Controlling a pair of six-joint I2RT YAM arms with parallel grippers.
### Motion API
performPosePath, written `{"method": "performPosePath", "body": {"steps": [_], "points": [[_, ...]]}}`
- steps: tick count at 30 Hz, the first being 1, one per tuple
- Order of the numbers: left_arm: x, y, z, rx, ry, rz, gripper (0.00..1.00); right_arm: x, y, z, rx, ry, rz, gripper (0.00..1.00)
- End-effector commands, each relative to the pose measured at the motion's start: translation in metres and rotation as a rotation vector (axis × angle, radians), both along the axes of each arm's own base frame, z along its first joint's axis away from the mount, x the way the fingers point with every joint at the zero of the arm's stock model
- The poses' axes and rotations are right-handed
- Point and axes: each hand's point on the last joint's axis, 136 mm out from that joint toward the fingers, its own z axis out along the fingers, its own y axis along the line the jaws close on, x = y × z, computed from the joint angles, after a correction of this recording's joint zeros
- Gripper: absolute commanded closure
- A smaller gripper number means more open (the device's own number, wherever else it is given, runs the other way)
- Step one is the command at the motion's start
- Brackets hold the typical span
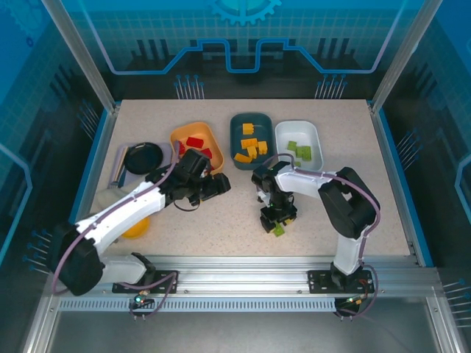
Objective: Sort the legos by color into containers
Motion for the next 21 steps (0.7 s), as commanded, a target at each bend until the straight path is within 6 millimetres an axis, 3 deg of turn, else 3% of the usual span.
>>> {"method": "performPosePath", "body": {"steps": [1,9,13,17,21], "points": [[0.001,-0.002,0.011,-0.077,-0.032,0.012,0.20,0.003,0.006,-0.003,-0.029,-0.014,0.015,0.47],[0.000,0.001,0.006,-0.106,-0.025,0.053,0.20,0.004,0.001,-0.013,-0.090,-0.018,0.011,0.60],[0.000,0.000,0.004,-0.105,-0.024,0.053,0.20,0.012,0.006,-0.006,-0.056,-0.059,-0.001,0.67],[0.005,-0.004,0.010,-0.113,-0.040,0.045,0.20,0.039,0.006,0.028,0.021,-0.157,-0.085,0.70],[0.018,-0.013,0.026,-0.119,-0.076,0.021,0.21,0.088,-0.008,0.078,0.126,-0.275,-0.237,0.71]]}}
